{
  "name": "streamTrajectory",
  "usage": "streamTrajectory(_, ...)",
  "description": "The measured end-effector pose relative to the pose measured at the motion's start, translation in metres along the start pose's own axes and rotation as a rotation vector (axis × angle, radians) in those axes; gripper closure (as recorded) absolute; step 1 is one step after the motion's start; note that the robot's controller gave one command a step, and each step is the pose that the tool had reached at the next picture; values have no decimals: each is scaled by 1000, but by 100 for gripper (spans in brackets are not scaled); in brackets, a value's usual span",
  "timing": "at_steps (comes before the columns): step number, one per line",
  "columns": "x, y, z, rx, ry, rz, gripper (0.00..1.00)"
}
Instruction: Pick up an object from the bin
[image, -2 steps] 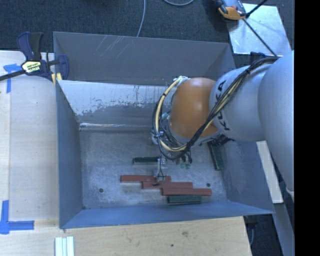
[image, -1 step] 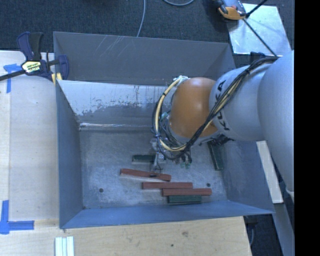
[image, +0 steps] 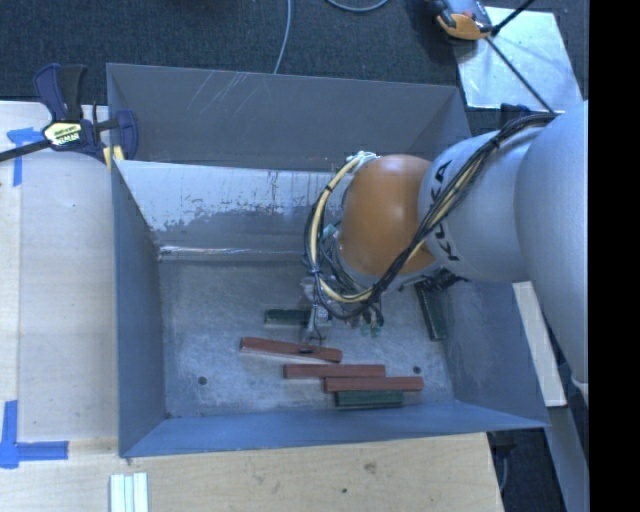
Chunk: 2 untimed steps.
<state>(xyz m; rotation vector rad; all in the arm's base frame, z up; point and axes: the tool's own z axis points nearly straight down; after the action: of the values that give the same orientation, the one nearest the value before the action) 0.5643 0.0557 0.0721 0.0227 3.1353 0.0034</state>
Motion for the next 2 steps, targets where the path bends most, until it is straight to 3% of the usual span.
streamTrajectory(1, -30, -55, -89, 3, 3, 34, 100)
streamTrajectory(2, -30, -55, -89, 2, 3, 34, 100)
